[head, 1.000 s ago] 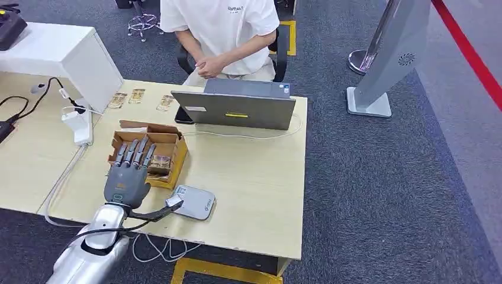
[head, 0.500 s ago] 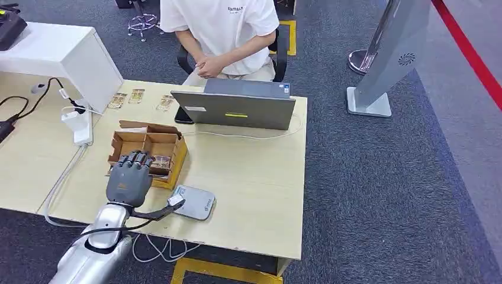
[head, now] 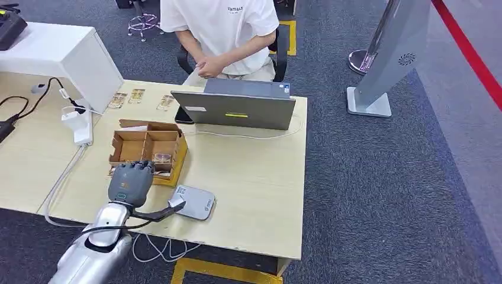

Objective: Pass the card to the sensor for recognition and then transmit it.

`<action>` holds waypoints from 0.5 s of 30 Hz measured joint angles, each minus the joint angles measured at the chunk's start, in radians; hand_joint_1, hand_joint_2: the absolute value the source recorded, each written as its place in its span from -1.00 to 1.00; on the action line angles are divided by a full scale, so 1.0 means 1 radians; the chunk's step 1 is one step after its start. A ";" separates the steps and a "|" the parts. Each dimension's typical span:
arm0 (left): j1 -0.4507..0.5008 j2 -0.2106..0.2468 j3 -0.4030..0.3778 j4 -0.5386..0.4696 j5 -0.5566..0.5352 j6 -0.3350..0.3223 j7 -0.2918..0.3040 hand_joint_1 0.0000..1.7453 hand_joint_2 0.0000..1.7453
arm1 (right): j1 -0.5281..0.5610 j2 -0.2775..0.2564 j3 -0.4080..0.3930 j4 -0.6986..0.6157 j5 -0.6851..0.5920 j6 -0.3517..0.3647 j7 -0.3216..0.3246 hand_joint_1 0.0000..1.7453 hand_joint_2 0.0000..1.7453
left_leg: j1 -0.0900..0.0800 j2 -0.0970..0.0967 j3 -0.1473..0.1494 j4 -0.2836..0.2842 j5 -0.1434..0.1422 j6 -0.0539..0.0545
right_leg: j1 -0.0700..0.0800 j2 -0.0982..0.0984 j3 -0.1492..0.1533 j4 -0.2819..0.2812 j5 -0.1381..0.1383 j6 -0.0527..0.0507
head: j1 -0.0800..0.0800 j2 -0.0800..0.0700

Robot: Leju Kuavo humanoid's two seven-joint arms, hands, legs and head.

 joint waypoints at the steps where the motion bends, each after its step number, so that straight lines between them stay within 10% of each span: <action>1: 0.000 0.000 0.000 0.000 0.004 -0.001 -0.002 1.00 1.00 | 0.000 0.000 0.000 0.000 0.000 0.000 0.000 -1.00 -1.00 | 0.000 0.000 0.000 0.000 0.000 0.000 | 0.000 0.000 0.000 0.000 0.000 0.000 | 0.000 0.000; 15: 0.039 -0.026 -0.010 -0.161 0.034 0.008 -0.026 1.00 1.00 | 0.000 0.000 -0.017 0.000 -0.026 0.000 -0.006 -1.00 -1.00 | 0.000 0.000 0.000 0.000 0.000 0.000 | 0.000 0.000 0.000 0.000 0.000 0.000 | 0.000 0.000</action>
